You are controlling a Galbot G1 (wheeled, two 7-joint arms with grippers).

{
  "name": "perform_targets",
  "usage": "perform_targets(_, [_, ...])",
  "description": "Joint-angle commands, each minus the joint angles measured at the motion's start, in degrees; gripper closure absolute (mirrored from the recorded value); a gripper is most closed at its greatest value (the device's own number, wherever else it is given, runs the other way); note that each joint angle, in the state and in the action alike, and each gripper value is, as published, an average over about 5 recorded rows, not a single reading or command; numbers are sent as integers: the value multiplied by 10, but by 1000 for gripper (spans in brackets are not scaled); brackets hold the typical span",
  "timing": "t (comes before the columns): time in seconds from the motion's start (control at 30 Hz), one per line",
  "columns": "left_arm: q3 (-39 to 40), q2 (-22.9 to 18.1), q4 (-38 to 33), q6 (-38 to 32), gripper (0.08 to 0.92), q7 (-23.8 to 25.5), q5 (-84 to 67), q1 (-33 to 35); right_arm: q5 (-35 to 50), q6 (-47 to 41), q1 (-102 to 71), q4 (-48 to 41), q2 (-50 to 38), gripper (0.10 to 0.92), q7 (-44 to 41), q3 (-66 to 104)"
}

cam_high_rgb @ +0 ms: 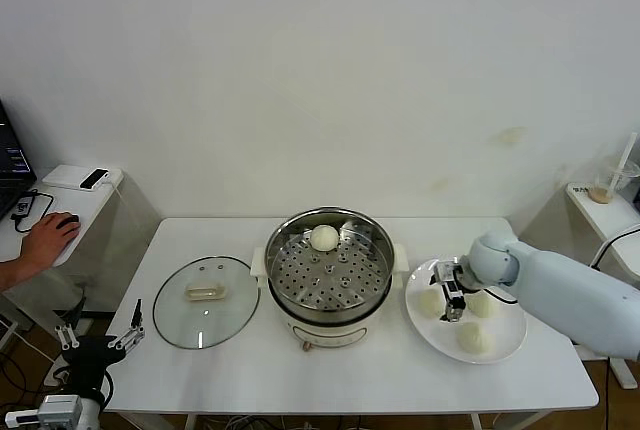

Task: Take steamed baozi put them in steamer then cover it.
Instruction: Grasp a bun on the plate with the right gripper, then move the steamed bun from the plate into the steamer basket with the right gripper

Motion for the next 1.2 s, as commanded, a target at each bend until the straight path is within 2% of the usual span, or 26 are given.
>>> perform_targets(0.03, [0,0,0,-1,177,0,0,1,-3,-1,-8,-21,17,270,0,6])
perform_targets(0.3, [0,-3,-4,0,177,0,1,2,-2,-2,-4,-18,14,424,-16,8])
perform_targets(0.4, [0,-2,-6,0,177,0,0,2,2,-3,10,-9,3,455,-27,7])
perform_targets(0.87, [3,2,-15,0,177,1,-2,1,87,-20,215,97,-105,448,-61,-44])
perform_targets(1.03, [5,4,-18,2,177,1,-3,-1,137,-34,332,125,-93,446,-53,-112])
perform_targets(1.2, [6,7,-20,2,177,1,-3,-2,213,-67,417,154,-37,448,-32,-173])
